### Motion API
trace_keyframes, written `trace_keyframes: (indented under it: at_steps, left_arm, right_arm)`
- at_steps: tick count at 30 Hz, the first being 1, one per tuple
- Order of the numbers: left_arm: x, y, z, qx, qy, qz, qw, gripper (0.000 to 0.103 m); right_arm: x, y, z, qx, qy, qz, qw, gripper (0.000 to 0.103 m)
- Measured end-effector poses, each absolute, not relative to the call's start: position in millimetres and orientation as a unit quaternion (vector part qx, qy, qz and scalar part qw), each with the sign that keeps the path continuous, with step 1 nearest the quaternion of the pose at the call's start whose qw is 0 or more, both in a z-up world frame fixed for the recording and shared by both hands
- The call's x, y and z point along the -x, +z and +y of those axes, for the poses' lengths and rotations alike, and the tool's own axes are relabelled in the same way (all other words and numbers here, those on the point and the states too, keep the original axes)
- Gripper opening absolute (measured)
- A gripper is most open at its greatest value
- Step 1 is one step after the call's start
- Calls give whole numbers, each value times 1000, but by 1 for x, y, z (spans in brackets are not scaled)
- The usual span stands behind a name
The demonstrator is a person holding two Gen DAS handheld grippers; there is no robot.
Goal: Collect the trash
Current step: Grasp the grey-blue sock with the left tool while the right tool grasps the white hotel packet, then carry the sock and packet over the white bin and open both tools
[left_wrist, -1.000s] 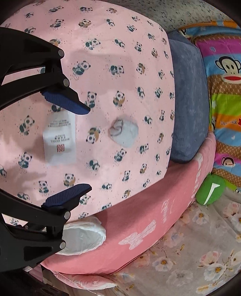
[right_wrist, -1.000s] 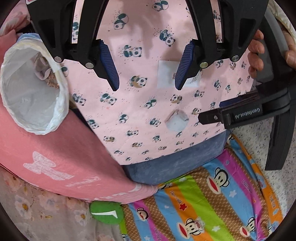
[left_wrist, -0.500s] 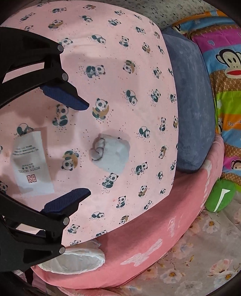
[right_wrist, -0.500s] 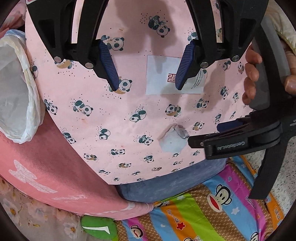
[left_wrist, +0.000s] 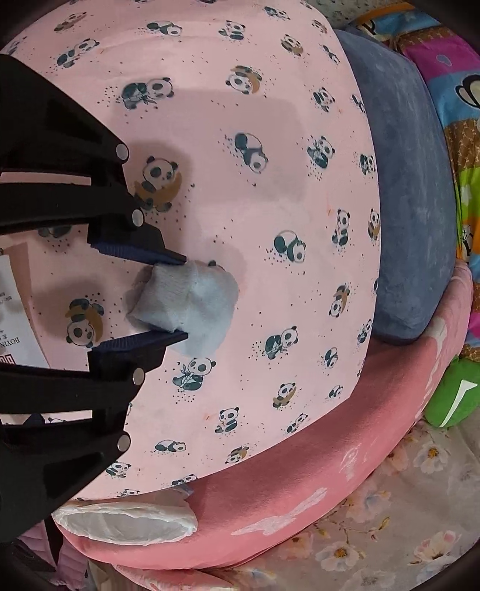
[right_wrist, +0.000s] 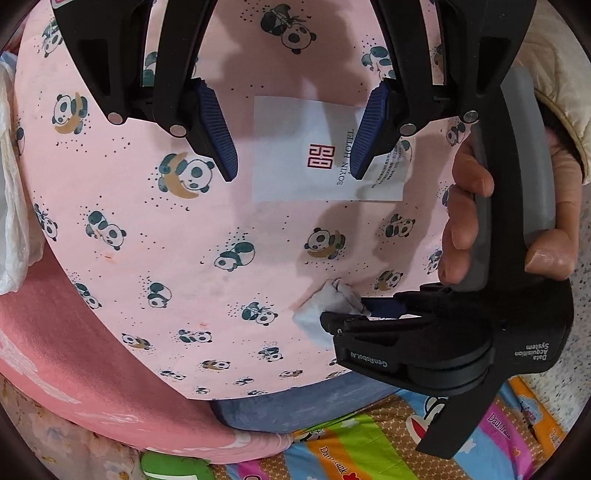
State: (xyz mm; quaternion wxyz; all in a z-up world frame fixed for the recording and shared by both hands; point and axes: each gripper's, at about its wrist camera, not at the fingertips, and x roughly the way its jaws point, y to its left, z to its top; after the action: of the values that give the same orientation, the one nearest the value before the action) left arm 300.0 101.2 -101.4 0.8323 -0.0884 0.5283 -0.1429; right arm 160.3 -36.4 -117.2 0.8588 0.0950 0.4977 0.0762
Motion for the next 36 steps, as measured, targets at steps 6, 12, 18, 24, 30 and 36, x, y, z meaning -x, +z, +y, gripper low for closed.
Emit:
trace_keyframes:
  at_steps: [6,12,18,24,30,36]
  left_arm:
    - [-264,-94,154,124,-105,525,835,32]
    - [-226,-101,194,140,-58,535,832,32]
    - [-202,-104,209,149,-55,538,828,32]
    - [-187,-105,205,145,-63,542,825,32]
    - [-176,-102,191,138,-77,545,824,32]
    - [-164,-95,170,125,-92,543,825,32]
  right_arm:
    - [-161,-116,-19,-94,94,499,856,61]
    - [-158,-121,3,-80,105,501,855,72]
    - [-153,-130,25,-22,89,494,865,80]
    - [-151,-131,19,-8,67,489,870,54]
    - [-146,-122,0,-36,56,490,869,9]
    - [-133,-104,-19,-56,47,473,878,8]
